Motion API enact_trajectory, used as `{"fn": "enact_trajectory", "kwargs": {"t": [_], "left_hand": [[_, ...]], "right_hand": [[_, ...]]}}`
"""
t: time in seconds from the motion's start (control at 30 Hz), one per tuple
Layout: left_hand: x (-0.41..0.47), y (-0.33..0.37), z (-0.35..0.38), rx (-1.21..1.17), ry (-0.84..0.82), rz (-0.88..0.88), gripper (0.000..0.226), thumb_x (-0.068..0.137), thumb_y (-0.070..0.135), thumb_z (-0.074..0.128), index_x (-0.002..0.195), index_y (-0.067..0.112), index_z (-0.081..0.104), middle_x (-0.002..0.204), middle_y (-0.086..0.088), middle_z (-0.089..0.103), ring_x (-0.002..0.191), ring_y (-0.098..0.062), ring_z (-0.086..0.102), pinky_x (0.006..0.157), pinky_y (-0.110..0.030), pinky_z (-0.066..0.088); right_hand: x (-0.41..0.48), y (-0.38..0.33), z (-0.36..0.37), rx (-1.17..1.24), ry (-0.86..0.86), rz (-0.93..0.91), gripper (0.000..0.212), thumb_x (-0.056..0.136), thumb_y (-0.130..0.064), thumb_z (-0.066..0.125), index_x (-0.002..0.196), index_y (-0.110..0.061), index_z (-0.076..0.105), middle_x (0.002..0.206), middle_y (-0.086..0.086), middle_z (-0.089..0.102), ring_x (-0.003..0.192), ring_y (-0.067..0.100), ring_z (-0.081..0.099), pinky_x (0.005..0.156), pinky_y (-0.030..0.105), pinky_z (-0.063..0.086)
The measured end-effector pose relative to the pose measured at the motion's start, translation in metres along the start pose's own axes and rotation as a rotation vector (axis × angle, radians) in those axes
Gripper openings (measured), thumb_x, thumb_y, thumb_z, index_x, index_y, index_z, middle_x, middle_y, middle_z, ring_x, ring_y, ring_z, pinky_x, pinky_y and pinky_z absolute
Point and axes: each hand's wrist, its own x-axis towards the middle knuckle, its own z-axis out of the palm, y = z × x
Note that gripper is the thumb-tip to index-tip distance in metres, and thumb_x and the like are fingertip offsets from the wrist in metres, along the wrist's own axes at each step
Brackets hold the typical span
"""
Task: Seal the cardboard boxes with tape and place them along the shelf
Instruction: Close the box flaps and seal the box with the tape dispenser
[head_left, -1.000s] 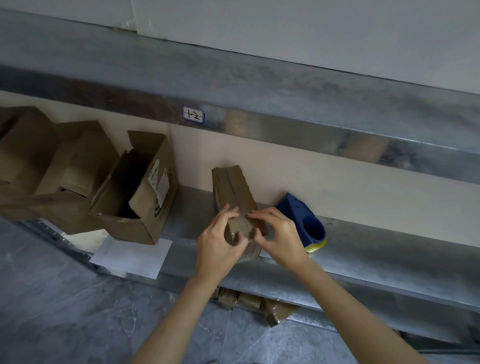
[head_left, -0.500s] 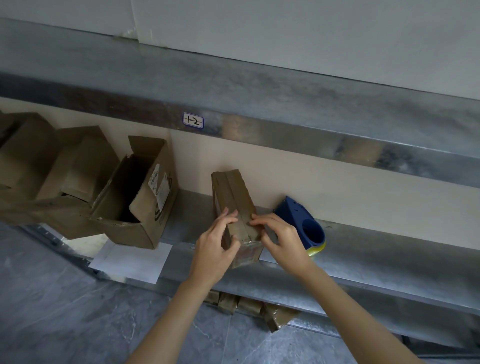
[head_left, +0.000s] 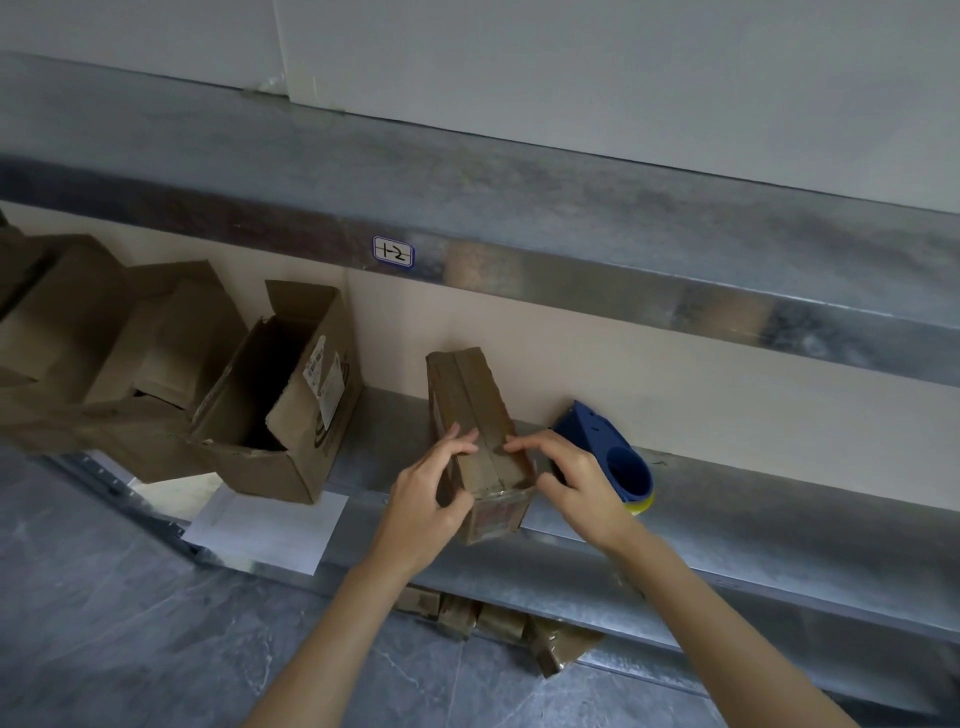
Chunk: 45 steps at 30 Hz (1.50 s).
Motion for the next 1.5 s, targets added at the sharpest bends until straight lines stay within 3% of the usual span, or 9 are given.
{"fn": "enact_trajectory", "kwargs": {"t": [0.13,0.2,0.57,0.77,1.0,1.13,1.27,1.4,1.5], "left_hand": [[0.002,-0.001,0.003,0.076,0.059,0.021,0.039,0.087,0.004,0.062,0.120,0.024,0.059,0.144,0.016,0.052,0.142,0.008,0.028,0.107,-0.009,0.029],[0.001,-0.004,0.007,0.098,0.106,0.037,0.039,0.087,0.002,0.063,0.120,0.022,0.061,0.142,0.011,0.055,0.139,0.008,0.033,0.104,-0.004,0.031],[0.001,-0.010,0.018,0.129,0.217,0.098,0.031,0.088,0.005,0.058,0.117,0.015,0.065,0.135,0.004,0.061,0.137,0.000,0.042,0.109,-0.015,0.037],[0.002,-0.003,0.024,0.031,0.282,0.037,0.023,0.084,0.004,0.064,0.104,0.015,0.066,0.130,0.005,0.065,0.135,-0.001,0.046,0.107,-0.013,0.037],[0.002,0.002,0.016,-0.128,0.195,-0.080,0.037,0.086,0.015,0.073,0.120,0.025,0.062,0.141,0.016,0.055,0.137,0.007,0.038,0.111,-0.017,0.033],[0.001,0.004,0.015,-0.156,0.164,-0.100,0.042,0.088,0.025,0.073,0.127,0.026,0.058,0.144,0.021,0.050,0.138,0.010,0.033,0.111,-0.020,0.032],[-0.001,0.004,0.011,-0.094,0.057,-0.069,0.071,0.074,0.048,0.080,0.135,0.027,0.051,0.150,0.018,0.043,0.144,0.005,0.025,0.113,-0.019,0.027],[0.001,0.003,0.007,0.014,0.041,-0.022,0.072,0.073,0.030,0.086,0.136,0.019,0.052,0.152,0.013,0.042,0.145,0.004,0.024,0.119,-0.026,0.026],[-0.001,0.004,0.007,0.022,0.035,-0.020,0.069,0.076,0.025,0.084,0.136,0.018,0.052,0.152,0.013,0.041,0.144,0.007,0.023,0.118,-0.024,0.025]], "right_hand": [[0.003,0.002,-0.006,-0.101,-0.033,-0.016,0.056,0.084,0.017,0.049,0.129,-0.015,0.058,0.129,-0.002,0.060,0.124,0.004,0.051,0.099,0.012,0.042],[0.005,0.002,-0.004,-0.105,-0.004,-0.025,0.050,0.090,0.012,0.051,0.131,-0.015,0.057,0.129,-0.003,0.061,0.123,0.003,0.053,0.101,0.016,0.044],[0.010,0.007,0.004,-0.048,0.105,-0.027,0.038,0.093,0.004,0.057,0.128,-0.010,0.059,0.118,0.000,0.066,0.113,0.002,0.060,0.097,0.024,0.051],[0.015,0.008,0.004,-0.054,0.115,-0.038,0.041,0.087,-0.004,0.069,0.126,-0.014,0.060,0.112,-0.005,0.068,0.108,-0.002,0.061,0.096,0.016,0.046],[0.015,0.009,0.004,-0.055,0.069,-0.032,0.042,0.087,-0.022,0.072,0.127,-0.019,0.060,0.119,-0.008,0.063,0.112,-0.003,0.057,0.095,0.012,0.043],[0.013,0.011,0.003,-0.043,0.079,-0.043,0.036,0.086,-0.022,0.073,0.121,-0.020,0.063,0.118,-0.008,0.064,0.111,-0.001,0.058,0.095,0.016,0.046],[0.011,0.013,-0.003,-0.025,-0.035,-0.041,0.055,0.077,-0.042,0.077,0.126,-0.024,0.059,0.123,-0.012,0.061,0.115,0.001,0.055,0.097,0.019,0.046],[0.009,0.017,-0.004,-0.179,-0.054,-0.165,0.053,0.073,-0.024,0.084,0.122,-0.015,0.064,0.123,-0.003,0.060,0.119,0.006,0.055,0.102,0.025,0.046],[0.009,0.016,-0.004,-0.188,-0.051,-0.181,0.050,0.074,-0.020,0.084,0.120,-0.012,0.065,0.120,-0.002,0.061,0.120,0.008,0.055,0.103,0.029,0.047]]}}
